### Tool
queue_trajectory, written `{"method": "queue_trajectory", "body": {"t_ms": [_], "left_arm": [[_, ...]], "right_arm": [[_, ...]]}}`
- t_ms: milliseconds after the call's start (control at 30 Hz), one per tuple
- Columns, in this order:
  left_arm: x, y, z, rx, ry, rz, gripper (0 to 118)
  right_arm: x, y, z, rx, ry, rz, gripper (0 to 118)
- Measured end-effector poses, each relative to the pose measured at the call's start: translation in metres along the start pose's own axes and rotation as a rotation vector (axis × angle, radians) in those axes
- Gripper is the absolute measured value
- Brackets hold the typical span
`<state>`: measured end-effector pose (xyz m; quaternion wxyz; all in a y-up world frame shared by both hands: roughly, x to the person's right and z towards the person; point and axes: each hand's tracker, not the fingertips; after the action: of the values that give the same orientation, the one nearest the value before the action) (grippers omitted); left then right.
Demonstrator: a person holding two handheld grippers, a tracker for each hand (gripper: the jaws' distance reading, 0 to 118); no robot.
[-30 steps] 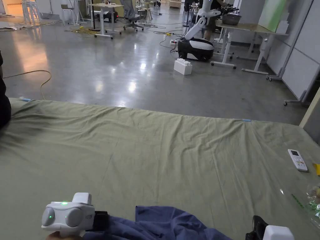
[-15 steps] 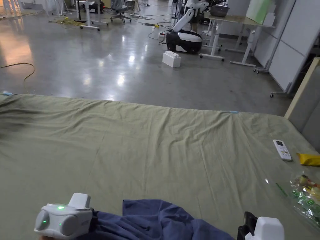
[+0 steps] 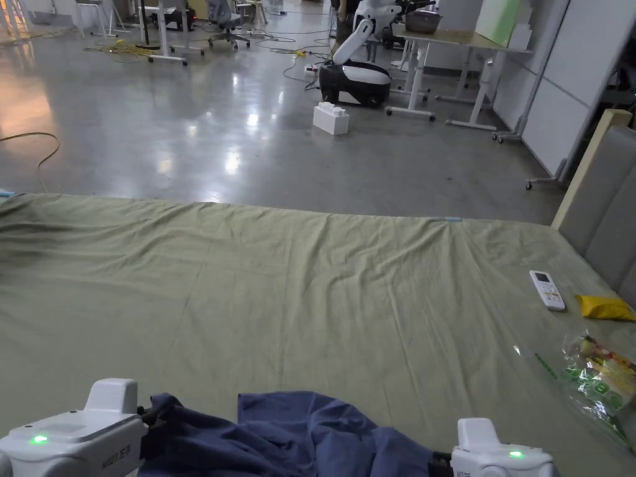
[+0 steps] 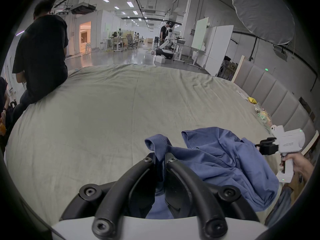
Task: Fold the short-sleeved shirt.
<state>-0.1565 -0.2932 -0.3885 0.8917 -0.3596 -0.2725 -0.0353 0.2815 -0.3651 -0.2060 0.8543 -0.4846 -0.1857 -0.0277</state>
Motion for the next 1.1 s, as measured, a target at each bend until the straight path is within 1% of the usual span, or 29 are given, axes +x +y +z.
{"method": "queue_trajectory", "body": {"t_ms": [33,67,100,133,167,200,233,267,333,367,467,600,733,833,933,967,1100], "left_arm": [[0.001,-0.001,0.001,-0.002,0.0,0.0,9],[0.001,-0.003,0.003,0.001,0.003,0.007,9],[0.0,-0.005,0.004,0.0,0.001,0.014,9],[0.001,-0.006,0.003,-0.004,0.001,0.02,9],[0.001,-0.008,0.003,-0.006,0.004,0.022,9],[0.001,-0.009,0.003,-0.007,0.007,0.022,9],[0.001,-0.01,0.003,-0.008,0.01,0.02,9],[0.002,-0.011,0.003,-0.008,0.014,0.017,9],[0.001,-0.011,0.006,-0.006,0.016,0.023,9],[0.0,-0.01,0.009,0.001,0.014,0.031,9],[0.001,-0.002,0.021,0.035,0.015,0.024,9],[0.002,0.02,0.045,0.108,0.047,-0.037,9],[-0.002,0.048,0.075,0.188,0.063,-0.055,9],[-0.01,0.07,0.099,0.245,0.088,-0.073,9],[-0.025,0.092,0.123,0.299,0.117,-0.065,9],[-0.031,0.1,0.13,0.315,0.127,-0.06,9],[-0.053,0.13,0.16,0.37,0.168,-0.036,9]], "right_arm": [[-0.003,-0.003,-0.007,-0.011,-0.01,0.005,65],[-0.005,-0.006,-0.011,-0.003,0.007,0.007,64],[-0.006,-0.007,-0.01,0.037,0.015,0.003,63],[-0.008,-0.007,-0.008,0.045,0.002,0.008,57],[-0.01,-0.005,-0.006,0.038,0.01,0.011,45],[-0.012,-0.004,-0.005,0.043,0.037,0.013,23],[-0.017,-0.004,-0.003,0.046,0.041,0.022,12],[-0.02,-0.004,-0.002,0.049,0.051,0.035,10],[-0.026,-0.004,0.001,0.048,0.006,0.078,8],[-0.028,-0.003,0.005,0.06,0.006,0.077,8],[-0.024,0.001,0.029,0.177,-0.003,0.038,7],[-0.02,0.018,0.082,0.341,-0.027,0.039,7],[-0.013,0.042,0.133,0.481,-0.041,0.01,7],[-0.008,0.058,0.173,0.579,-0.062,0.005,7],[0.001,0.073,0.205,0.657,-0.103,0.016,7],[0.005,0.078,0.215,0.658,-0.102,0.013,7],[0.02,0.097,0.247,0.728,-0.138,-0.025,7]]}}
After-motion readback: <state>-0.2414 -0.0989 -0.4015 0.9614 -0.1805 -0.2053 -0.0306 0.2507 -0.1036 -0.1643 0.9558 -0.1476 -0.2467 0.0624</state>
